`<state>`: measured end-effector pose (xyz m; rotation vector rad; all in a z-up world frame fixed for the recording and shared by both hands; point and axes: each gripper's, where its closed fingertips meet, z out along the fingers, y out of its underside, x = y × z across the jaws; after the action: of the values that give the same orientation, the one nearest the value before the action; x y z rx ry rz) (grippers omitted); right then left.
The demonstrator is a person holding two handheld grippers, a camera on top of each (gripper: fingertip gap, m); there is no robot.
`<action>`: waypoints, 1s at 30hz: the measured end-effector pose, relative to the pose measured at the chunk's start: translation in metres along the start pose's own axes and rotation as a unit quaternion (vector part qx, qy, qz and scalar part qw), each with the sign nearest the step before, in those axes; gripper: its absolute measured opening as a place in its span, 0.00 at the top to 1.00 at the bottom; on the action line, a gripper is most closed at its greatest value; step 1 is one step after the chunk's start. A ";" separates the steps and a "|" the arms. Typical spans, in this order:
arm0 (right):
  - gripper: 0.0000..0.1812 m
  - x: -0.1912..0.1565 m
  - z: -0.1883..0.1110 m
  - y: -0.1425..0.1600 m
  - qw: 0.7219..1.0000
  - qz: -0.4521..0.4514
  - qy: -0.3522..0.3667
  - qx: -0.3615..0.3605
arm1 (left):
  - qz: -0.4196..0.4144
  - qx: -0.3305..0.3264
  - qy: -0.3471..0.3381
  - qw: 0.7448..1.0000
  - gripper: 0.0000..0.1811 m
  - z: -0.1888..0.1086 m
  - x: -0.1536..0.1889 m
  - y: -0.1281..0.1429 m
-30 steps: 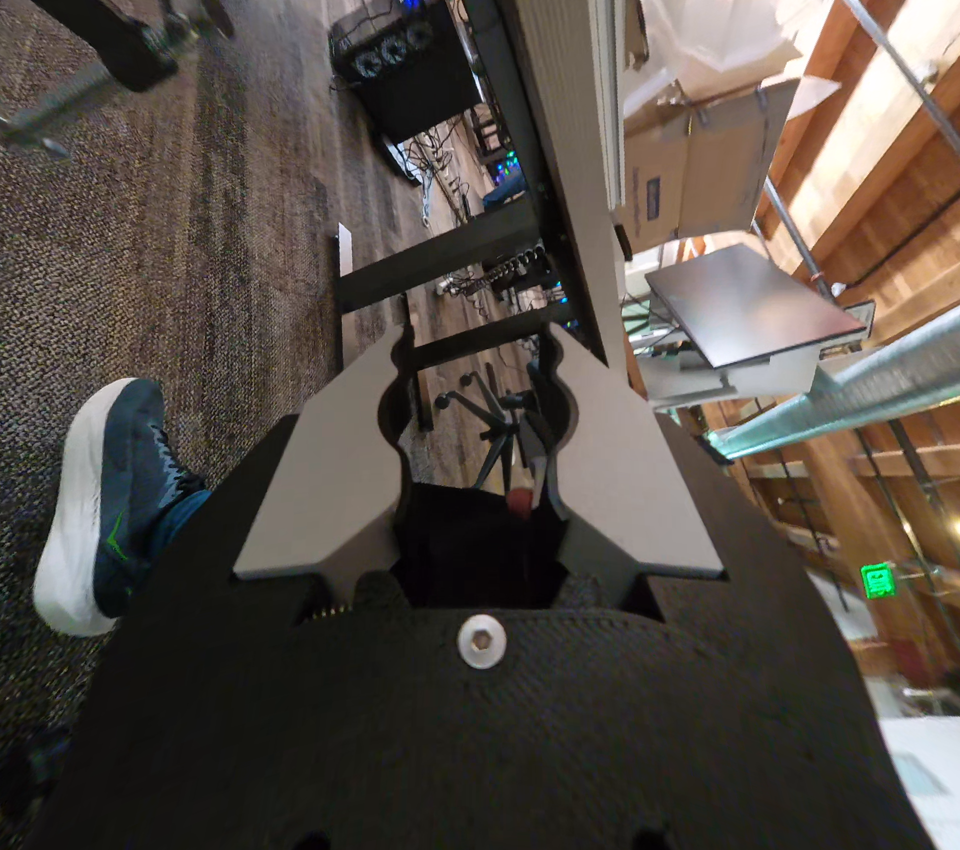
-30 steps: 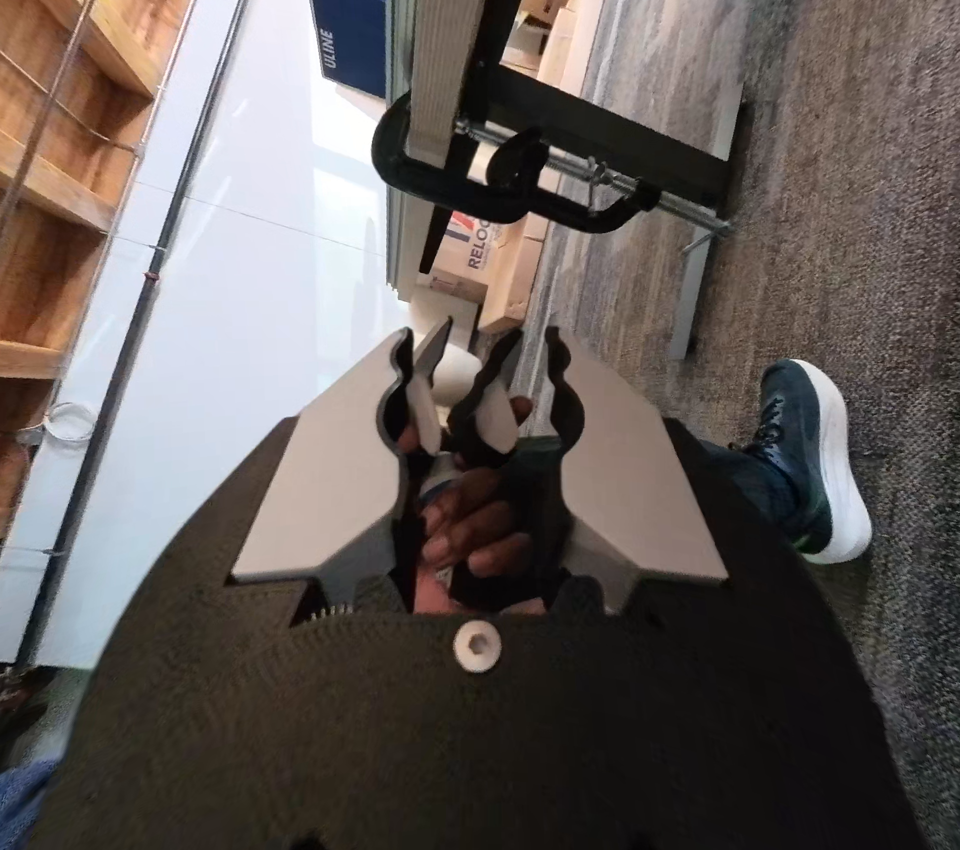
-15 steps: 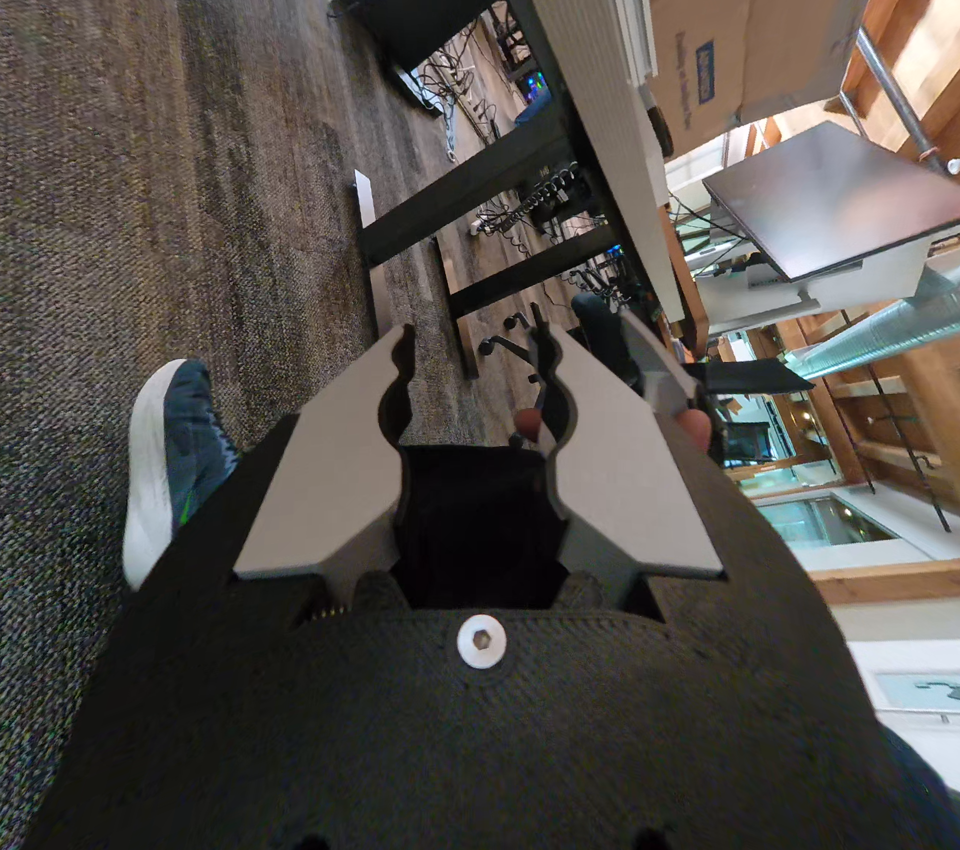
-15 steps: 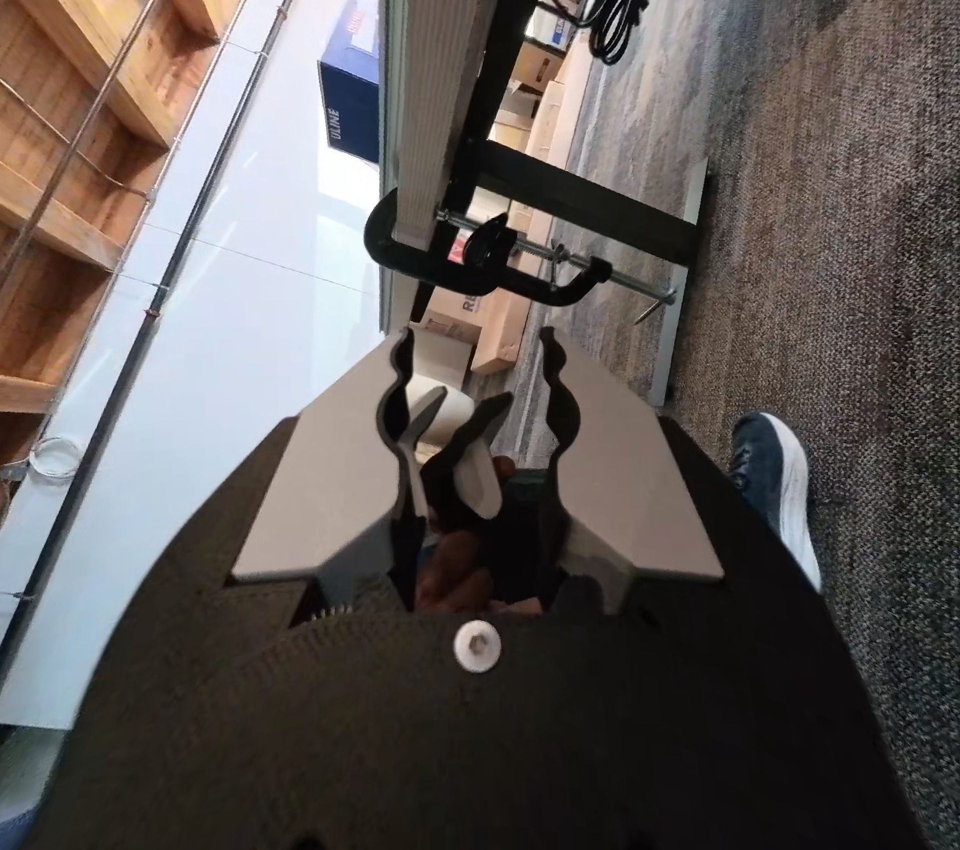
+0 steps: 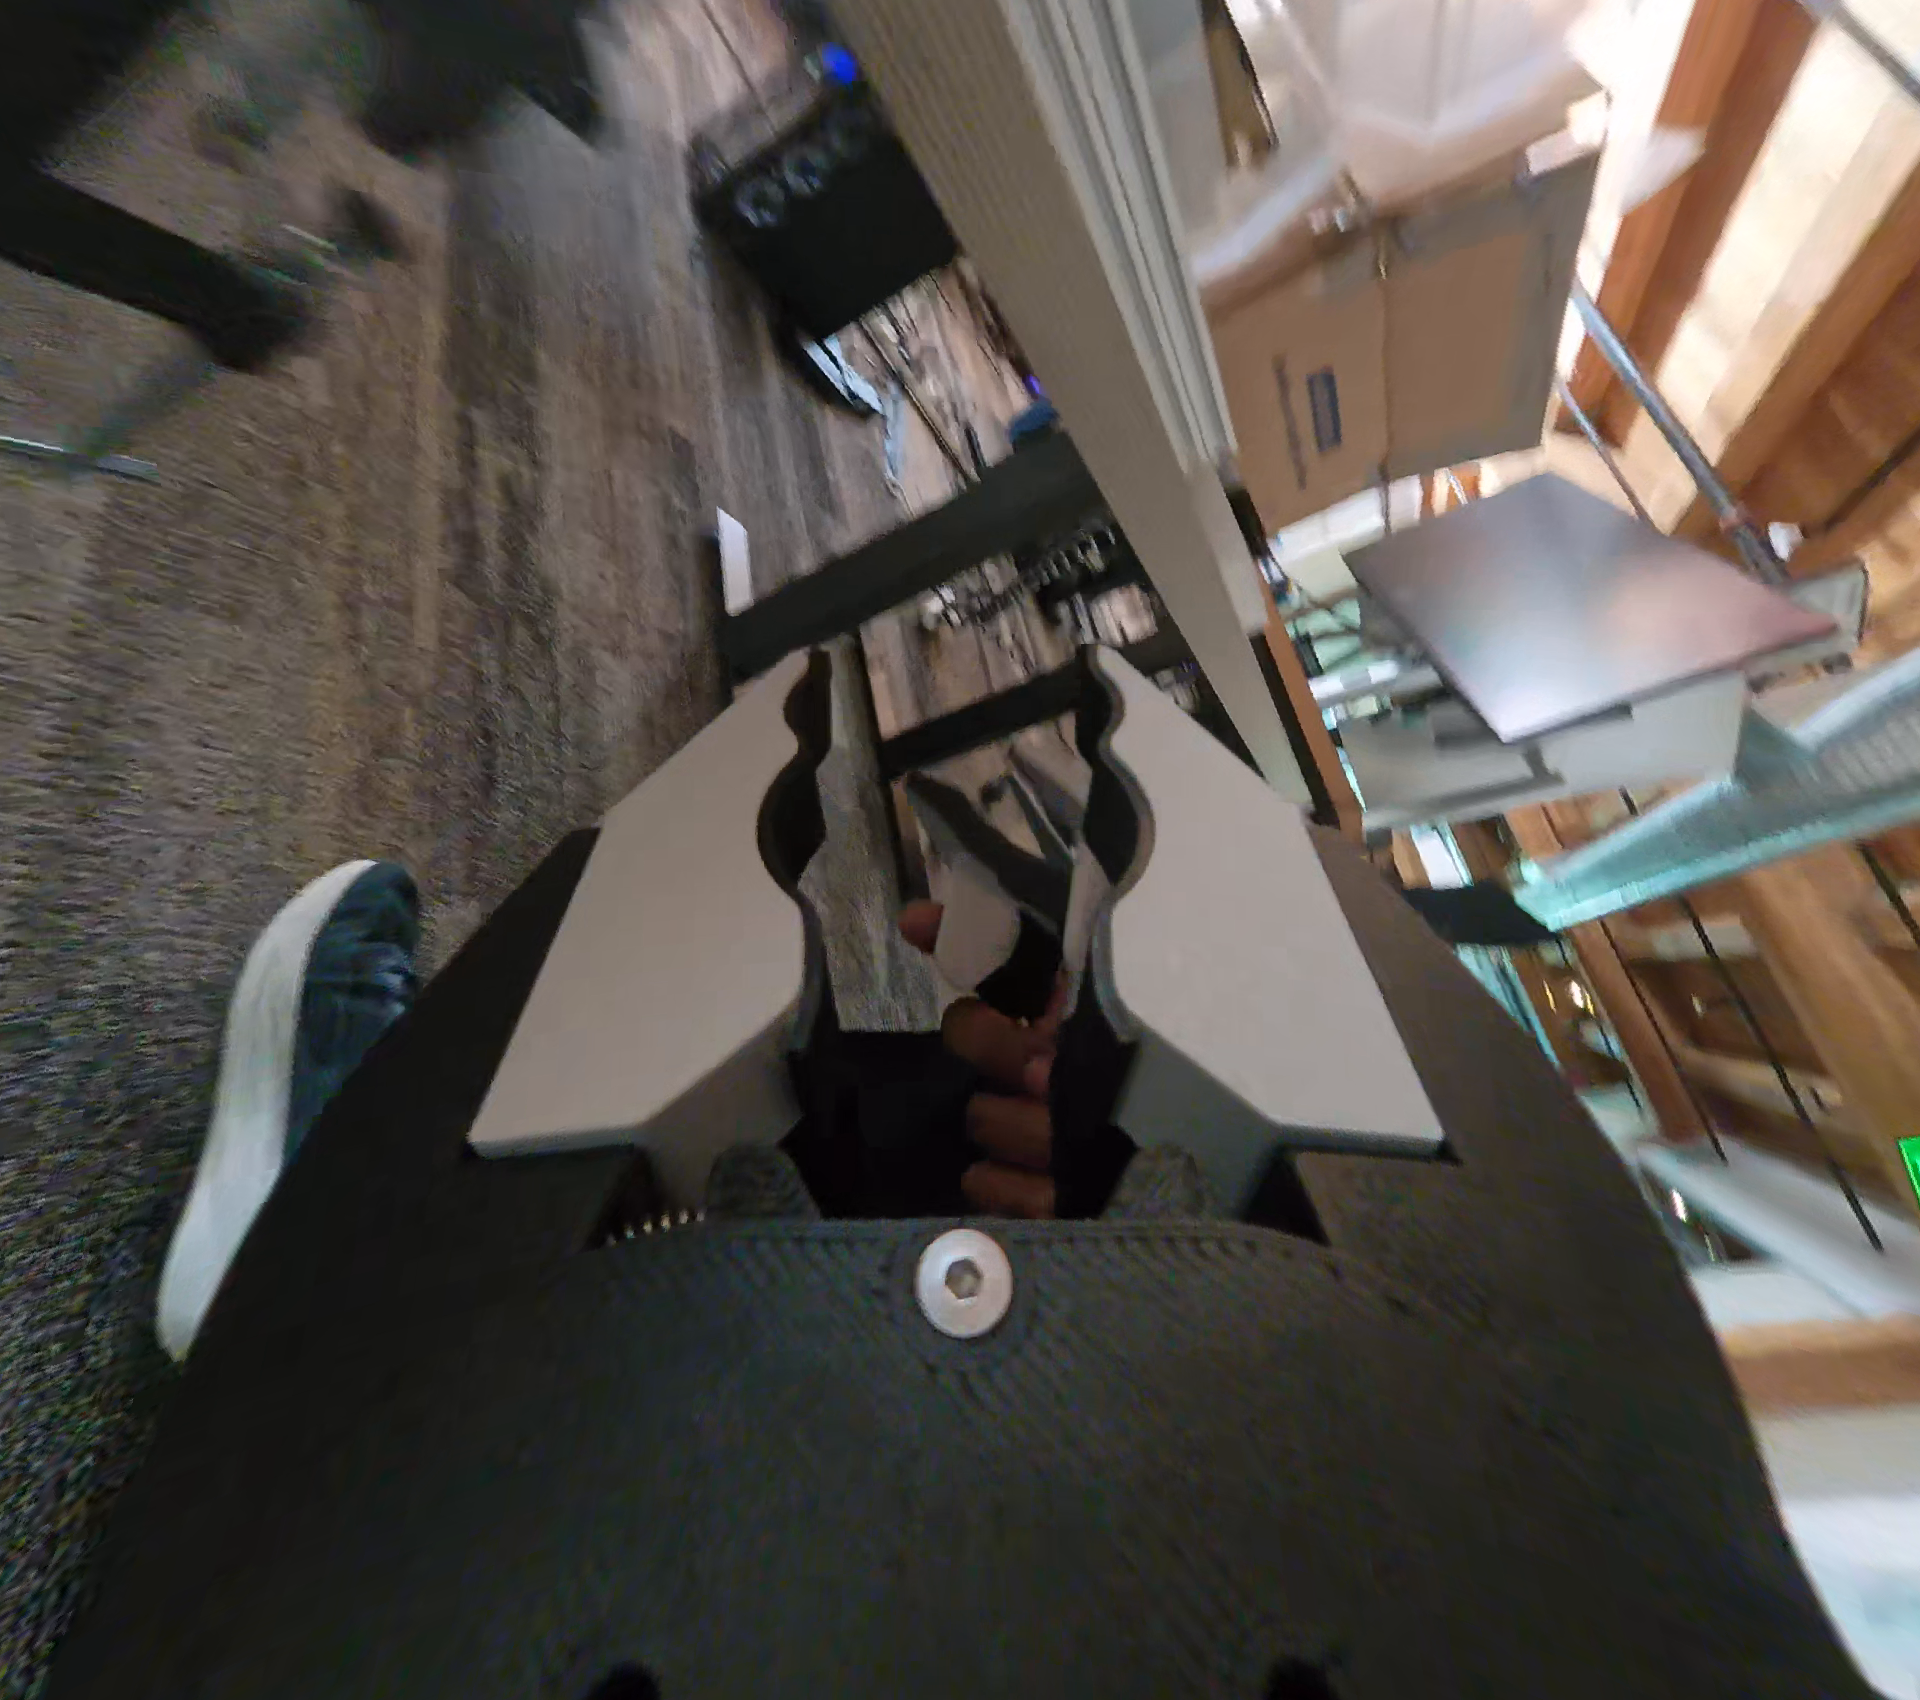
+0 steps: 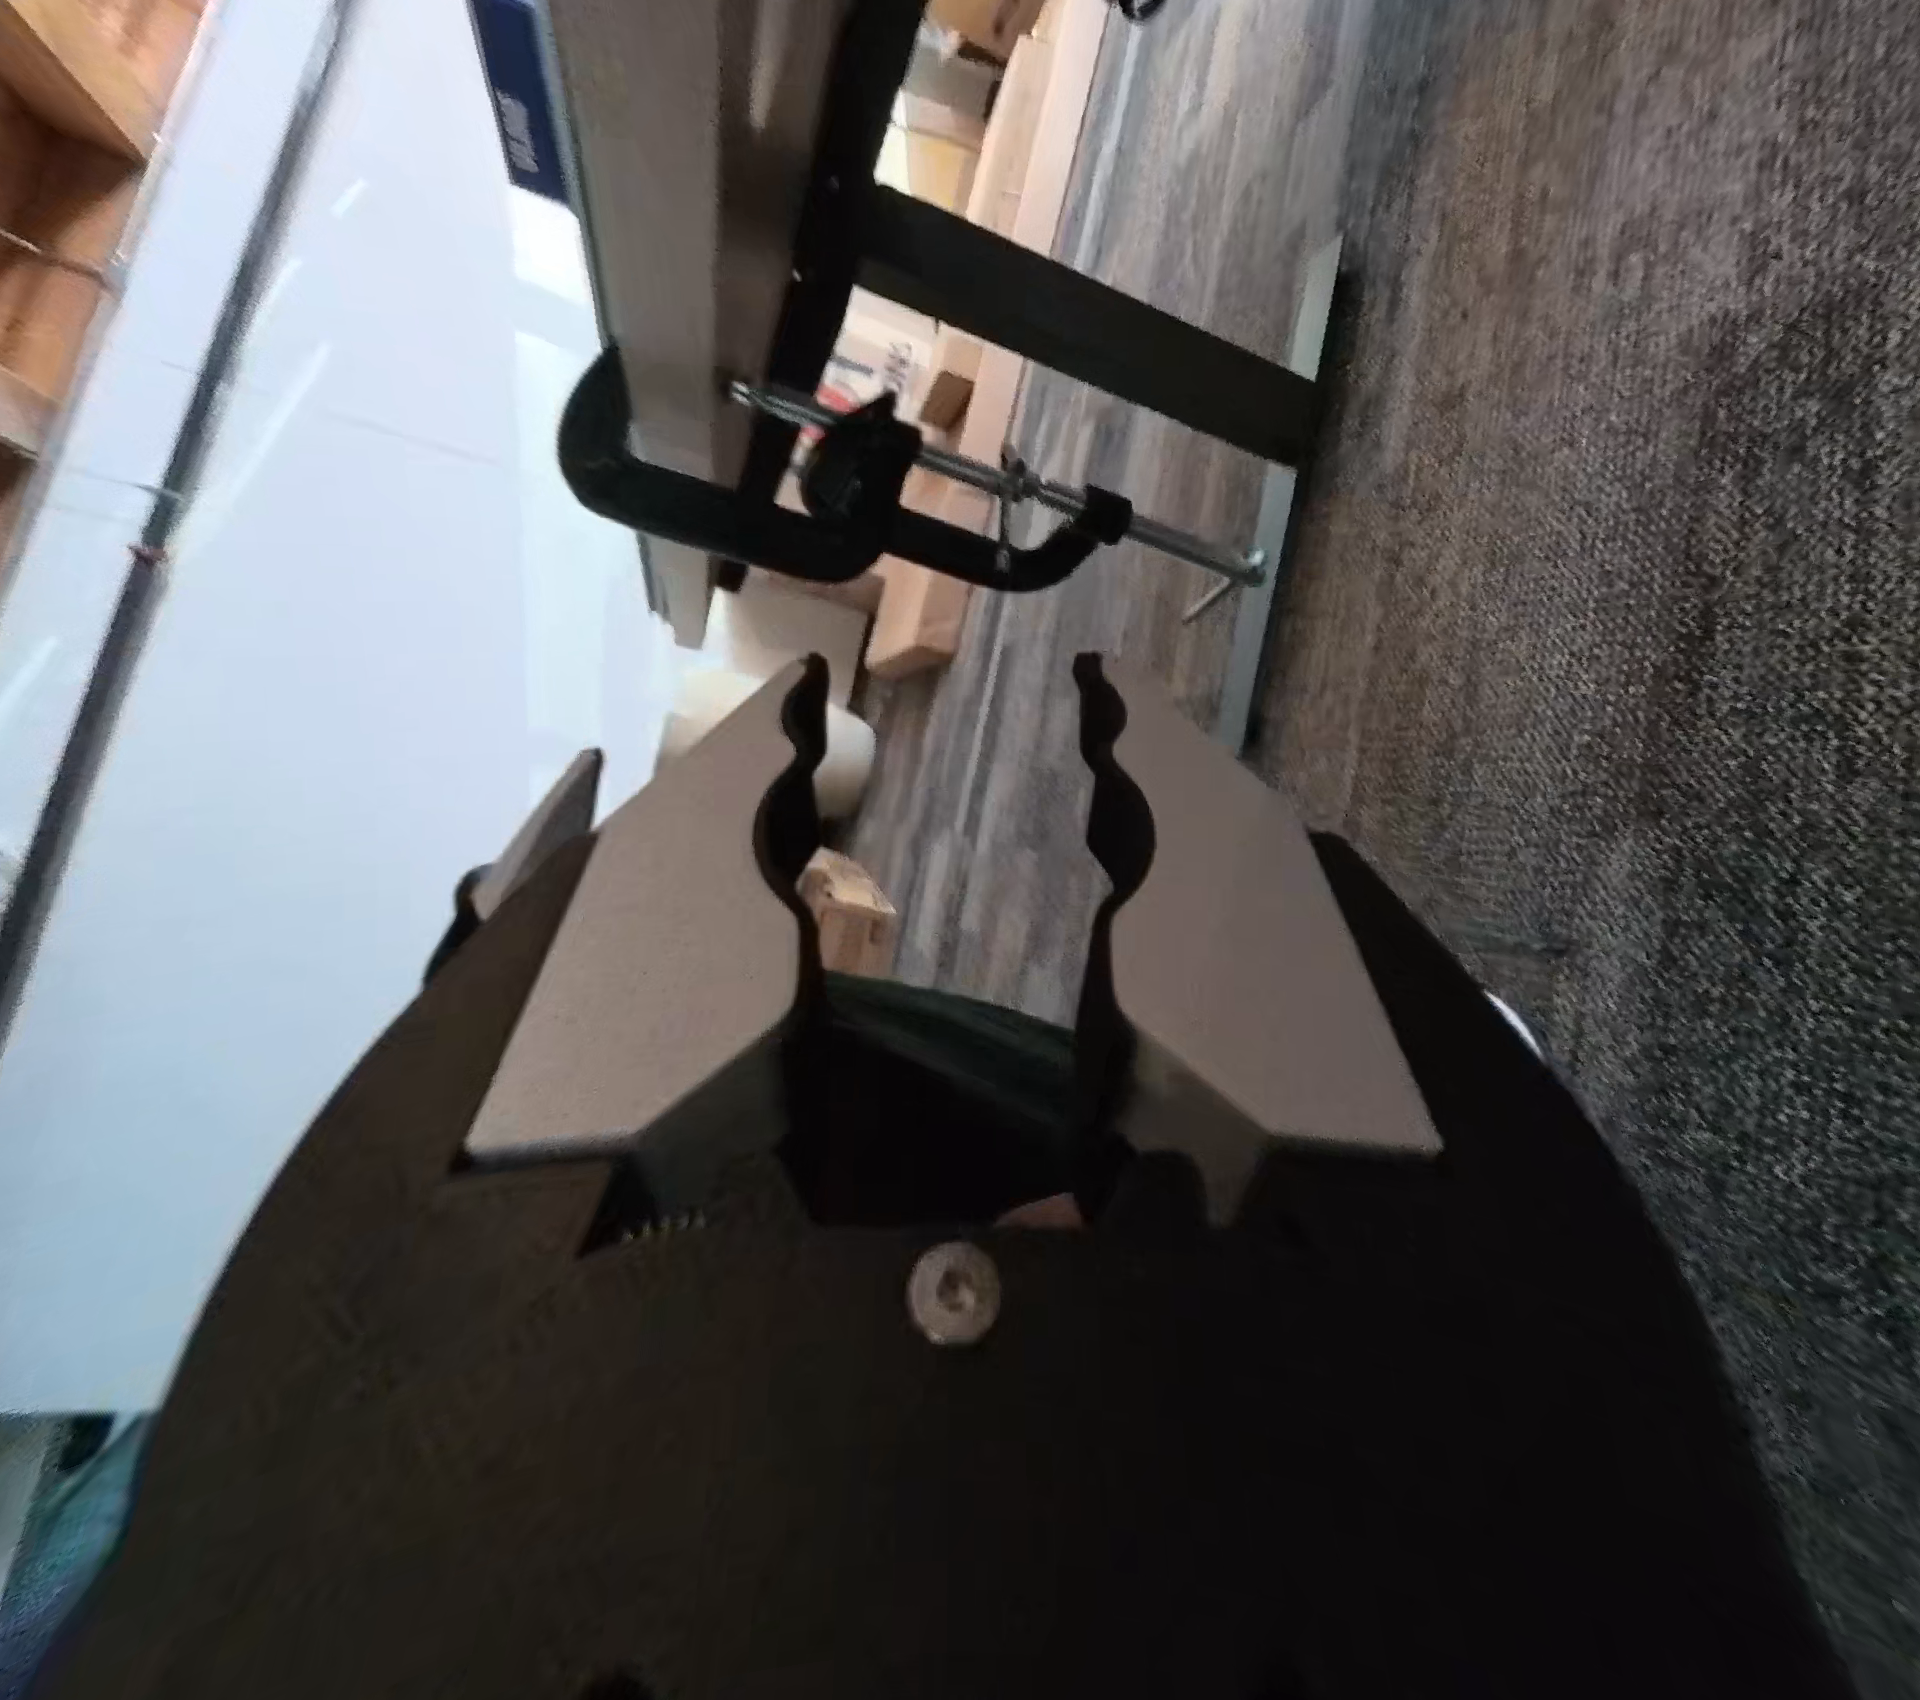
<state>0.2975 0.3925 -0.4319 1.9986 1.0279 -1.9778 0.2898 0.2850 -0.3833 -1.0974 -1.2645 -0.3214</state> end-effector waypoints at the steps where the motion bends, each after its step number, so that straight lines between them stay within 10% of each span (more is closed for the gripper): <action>1: 0.73 0.005 0.008 0.006 1.000 -0.004 0.008 -0.016 | -0.007 0.009 -0.010 1.000 0.66 -0.005 -0.009 -0.008; 15: 0.73 0.095 0.087 0.080 0.892 -0.230 0.146 -0.359 | -0.041 -0.011 -0.186 0.982 0.66 -0.015 -0.157 -0.045; 30: 0.70 0.089 0.145 0.085 0.894 -0.207 0.157 -0.366 | -0.105 -0.029 -0.237 0.965 0.68 0.026 -0.219 -0.031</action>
<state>0.2157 0.2806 -0.5619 1.7560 2.0367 -1.0936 0.1786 0.2127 -0.5619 -1.1286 -1.8145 -0.2631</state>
